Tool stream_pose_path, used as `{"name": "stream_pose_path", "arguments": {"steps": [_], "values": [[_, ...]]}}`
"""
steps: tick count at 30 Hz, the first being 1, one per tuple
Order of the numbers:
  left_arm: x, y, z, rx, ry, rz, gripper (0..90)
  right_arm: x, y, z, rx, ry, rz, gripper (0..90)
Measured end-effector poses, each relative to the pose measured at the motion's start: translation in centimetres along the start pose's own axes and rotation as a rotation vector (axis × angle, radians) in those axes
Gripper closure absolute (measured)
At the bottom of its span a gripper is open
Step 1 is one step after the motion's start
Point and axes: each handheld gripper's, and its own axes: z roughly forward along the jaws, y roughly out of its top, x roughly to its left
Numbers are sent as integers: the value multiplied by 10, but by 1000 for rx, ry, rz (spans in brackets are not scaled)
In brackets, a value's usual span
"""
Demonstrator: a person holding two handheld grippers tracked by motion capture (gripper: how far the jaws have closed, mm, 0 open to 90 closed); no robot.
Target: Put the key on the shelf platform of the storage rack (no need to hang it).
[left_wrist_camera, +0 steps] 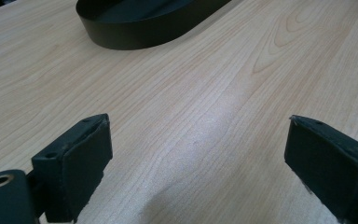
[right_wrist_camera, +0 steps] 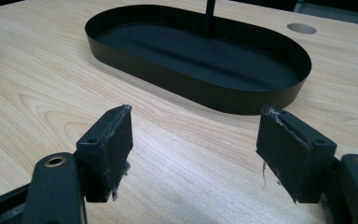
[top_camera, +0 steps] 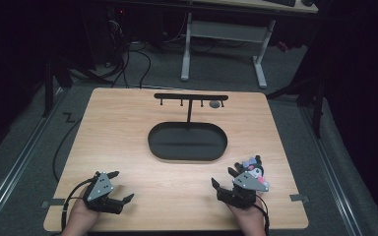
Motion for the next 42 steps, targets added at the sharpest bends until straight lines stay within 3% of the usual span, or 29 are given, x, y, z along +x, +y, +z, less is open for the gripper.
{"name": "stream_pose_path", "arguments": {"steps": [13, 31, 34, 42], "values": [[2, 0, -1, -1, 0, 1, 81, 3, -1, 4, 21, 12, -11, 271], [3, 0, -2, -11, 3, -1, 83, -1, -1, 8, 48, 10, 19, 285], [3, 0, -2, -11, 3, -1, 83, -1, 1, 8, 80, 30, 35, 312], [4, 0, -2, -14, 2, 0, 83, -1, 1, 8, 101, 18, 18, 306]]}}
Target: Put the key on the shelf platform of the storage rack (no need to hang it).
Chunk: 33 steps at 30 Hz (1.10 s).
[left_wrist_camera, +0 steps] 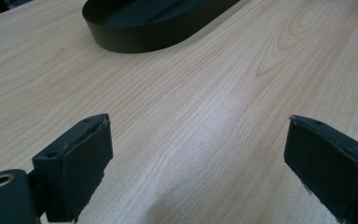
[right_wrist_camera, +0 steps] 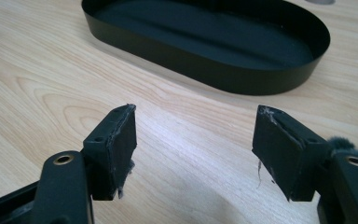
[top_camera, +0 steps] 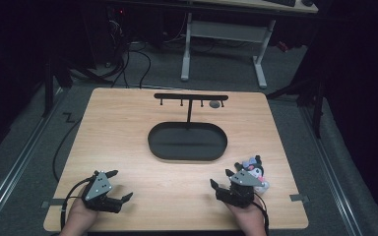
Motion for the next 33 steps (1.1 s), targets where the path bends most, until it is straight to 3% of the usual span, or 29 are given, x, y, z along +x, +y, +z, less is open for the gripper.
{"name": "stream_pose_path", "arguments": {"steps": [8, 23, 30, 33], "values": [[1, 0, 0, 0, 0, -1, 84, -4, -2, 3, 74, -10, 25, 314], [0, 0, 0, 2, -1, 1, 86, 1, -1, 8, 196, 15, -9, 316], [0, -1, 1, 1, -2, 1, 88, -2, -1, 8, 238, 16, 5, 325], [0, -1, 2, 10, -4, 2, 88, -3, 4, 7, 264, 38, 11, 325]]}}
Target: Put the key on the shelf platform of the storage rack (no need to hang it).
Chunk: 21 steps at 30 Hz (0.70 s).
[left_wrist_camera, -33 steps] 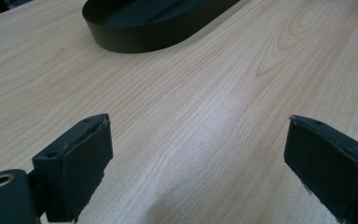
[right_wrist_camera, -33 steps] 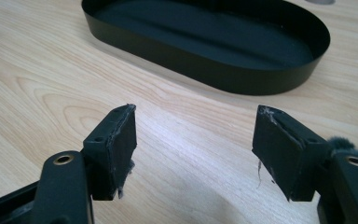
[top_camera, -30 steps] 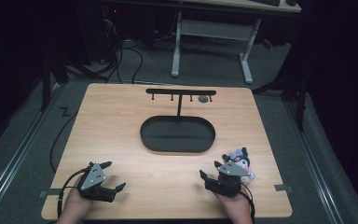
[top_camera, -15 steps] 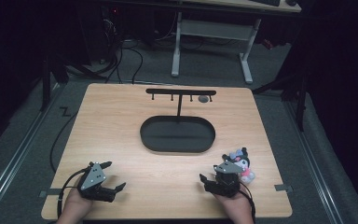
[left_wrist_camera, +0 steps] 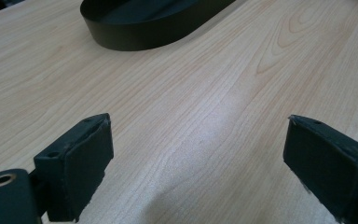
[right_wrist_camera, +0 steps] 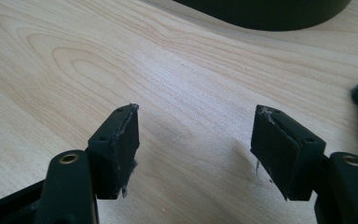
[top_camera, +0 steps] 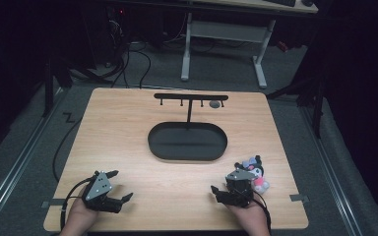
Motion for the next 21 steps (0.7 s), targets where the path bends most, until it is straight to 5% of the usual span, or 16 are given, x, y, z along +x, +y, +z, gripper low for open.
{"name": "stream_pose_path", "arguments": {"steps": [11, 16, 21], "values": [[0, 0, -1, -7, 5, -4, 88, -8, 20, -6, 138, -22, 25, 311], [0, 1, -2, -12, 5, -5, 88, 0, 30, -6, 212, -35, -65, 297], [0, 1, -2, -15, 4, -8, 88, -2, 35, -3, 270, -21, -64, 283]]}}
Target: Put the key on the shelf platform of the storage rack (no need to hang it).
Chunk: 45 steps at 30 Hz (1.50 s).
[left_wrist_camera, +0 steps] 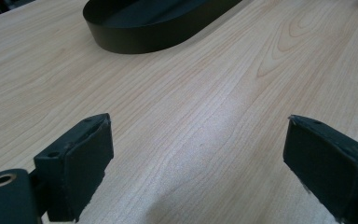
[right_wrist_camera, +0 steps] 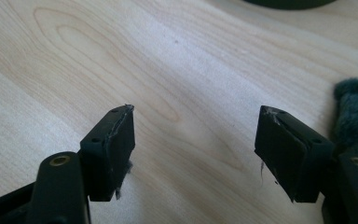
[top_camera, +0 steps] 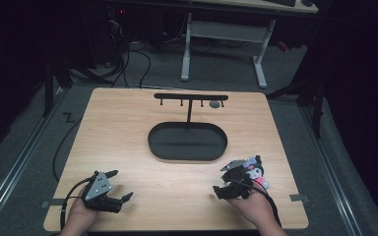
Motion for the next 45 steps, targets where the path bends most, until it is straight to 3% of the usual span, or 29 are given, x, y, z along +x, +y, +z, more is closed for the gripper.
{"name": "stream_pose_path", "arguments": {"steps": [9, 14, 18, 25, 30, 36, 40, 45], "values": [[0, 0, 1, 2, -1, 2, 88, -6, 5, -4, 120, 22, -4, 270], [0, 0, 1, 5, -3, 2, 88, -9, 6, -9, 150, 25, 2, 258], [1, 0, 0, 4, -1, 3, 88, -10, 6, -13, 195, 13, -31, 246], [1, -1, 0, 0, 0, -1, 88, -18, 6, -24, 219, 5, -55, 249], [1, -1, 0, 2, -2, 2, 88, -33, 6, -39, 200, -10, 6, 230], [0, -1, 1, 4, -3, -1, 89, -51, 2, -55, 195, -36, 31, 207], [0, -1, 1, 6, -4, 0, 89, -67, -4, -63, 231, -87, 81, 171], [0, -1, 1, 7, -4, 0, 88, -75, -11, -63, 244, -93, 108, 159]]}}
